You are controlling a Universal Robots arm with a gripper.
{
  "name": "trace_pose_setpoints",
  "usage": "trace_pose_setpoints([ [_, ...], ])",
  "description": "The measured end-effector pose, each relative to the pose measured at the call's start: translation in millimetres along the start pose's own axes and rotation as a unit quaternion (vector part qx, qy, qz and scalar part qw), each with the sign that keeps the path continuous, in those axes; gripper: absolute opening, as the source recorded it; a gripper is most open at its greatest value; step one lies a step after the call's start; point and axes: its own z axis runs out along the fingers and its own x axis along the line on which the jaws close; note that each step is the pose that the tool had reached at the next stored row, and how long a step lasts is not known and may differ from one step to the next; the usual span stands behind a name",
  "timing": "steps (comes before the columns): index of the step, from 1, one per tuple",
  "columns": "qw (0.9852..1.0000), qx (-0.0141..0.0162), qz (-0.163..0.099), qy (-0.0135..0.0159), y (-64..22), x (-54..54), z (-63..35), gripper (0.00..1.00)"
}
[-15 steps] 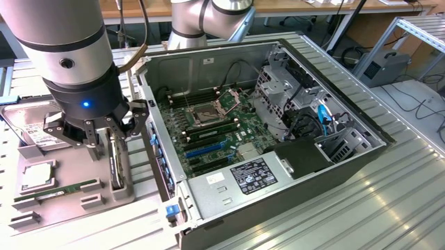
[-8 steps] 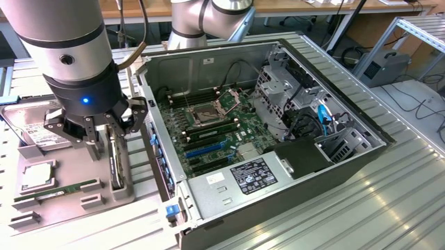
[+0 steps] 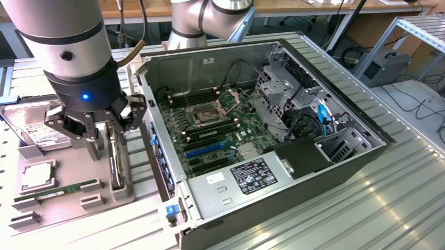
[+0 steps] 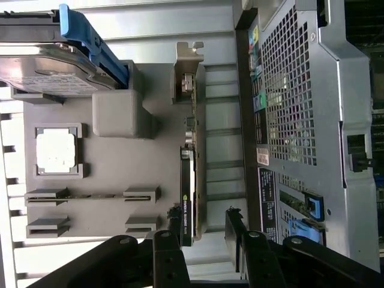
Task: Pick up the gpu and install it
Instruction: 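Pick up the gpu and move the gpu toward the slot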
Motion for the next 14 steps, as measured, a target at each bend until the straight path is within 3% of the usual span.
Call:
trace_pose_setpoints([
  [14, 1.0000, 0.0042, 0.000, -0.0003, 15.9, 1.3, 3.5, 0.42],
])
